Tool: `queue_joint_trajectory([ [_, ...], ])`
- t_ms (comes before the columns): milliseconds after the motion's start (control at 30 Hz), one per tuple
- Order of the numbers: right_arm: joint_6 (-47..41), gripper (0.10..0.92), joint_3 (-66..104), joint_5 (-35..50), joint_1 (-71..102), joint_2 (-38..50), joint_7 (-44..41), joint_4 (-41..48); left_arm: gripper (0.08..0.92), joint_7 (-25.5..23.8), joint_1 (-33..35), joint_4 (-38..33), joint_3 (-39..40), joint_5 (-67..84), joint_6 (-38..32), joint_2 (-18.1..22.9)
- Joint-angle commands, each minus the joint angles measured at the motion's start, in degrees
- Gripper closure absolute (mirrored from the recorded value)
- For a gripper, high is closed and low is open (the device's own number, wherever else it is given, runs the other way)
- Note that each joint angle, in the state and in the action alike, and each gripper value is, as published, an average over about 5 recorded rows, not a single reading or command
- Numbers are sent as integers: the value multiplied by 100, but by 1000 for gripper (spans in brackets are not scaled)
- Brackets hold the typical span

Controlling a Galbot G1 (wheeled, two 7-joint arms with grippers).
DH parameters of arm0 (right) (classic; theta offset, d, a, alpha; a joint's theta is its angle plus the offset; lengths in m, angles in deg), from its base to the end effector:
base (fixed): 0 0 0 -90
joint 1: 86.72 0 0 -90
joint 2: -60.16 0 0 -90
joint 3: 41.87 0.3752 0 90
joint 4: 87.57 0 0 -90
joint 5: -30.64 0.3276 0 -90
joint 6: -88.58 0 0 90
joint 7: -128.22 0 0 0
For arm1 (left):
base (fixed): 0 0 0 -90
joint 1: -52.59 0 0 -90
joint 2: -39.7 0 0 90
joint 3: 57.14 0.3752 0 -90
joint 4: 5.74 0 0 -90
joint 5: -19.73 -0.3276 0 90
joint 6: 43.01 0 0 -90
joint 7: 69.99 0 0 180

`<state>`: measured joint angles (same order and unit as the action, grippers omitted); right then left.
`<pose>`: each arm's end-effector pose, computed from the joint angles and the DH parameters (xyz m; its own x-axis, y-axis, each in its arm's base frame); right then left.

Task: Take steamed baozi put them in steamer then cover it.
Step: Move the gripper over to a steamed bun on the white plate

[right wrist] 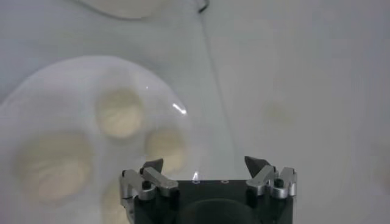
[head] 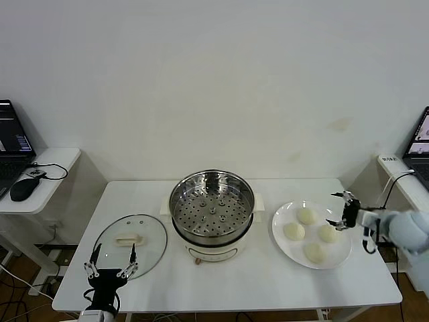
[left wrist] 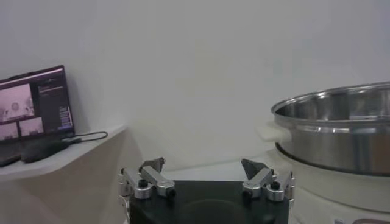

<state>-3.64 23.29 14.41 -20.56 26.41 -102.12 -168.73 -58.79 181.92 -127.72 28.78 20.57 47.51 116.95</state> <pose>0.4100 -0.2783 -0.2009 -0.5934 -0.2299 0.7714 -0.8032 0.1056 -0.5863 0.0925 0.0638 -0.3245 -0.9865 -0.1345 0.0935 -0.1109 0.9684 0.2236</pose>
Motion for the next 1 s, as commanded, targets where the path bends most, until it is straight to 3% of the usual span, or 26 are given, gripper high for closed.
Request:
queue_joint_trajectory([
  [33, 213, 203, -2568, -6, -2554, -69, -1181, 1382, 177, 22, -1, -22, -31, -29, 31, 3],
  [1000, 501, 203, -3043, -1046, -2791, -1688, -1045, 3096, 177, 26, -37, 85, -332, 94, 0, -28],
])
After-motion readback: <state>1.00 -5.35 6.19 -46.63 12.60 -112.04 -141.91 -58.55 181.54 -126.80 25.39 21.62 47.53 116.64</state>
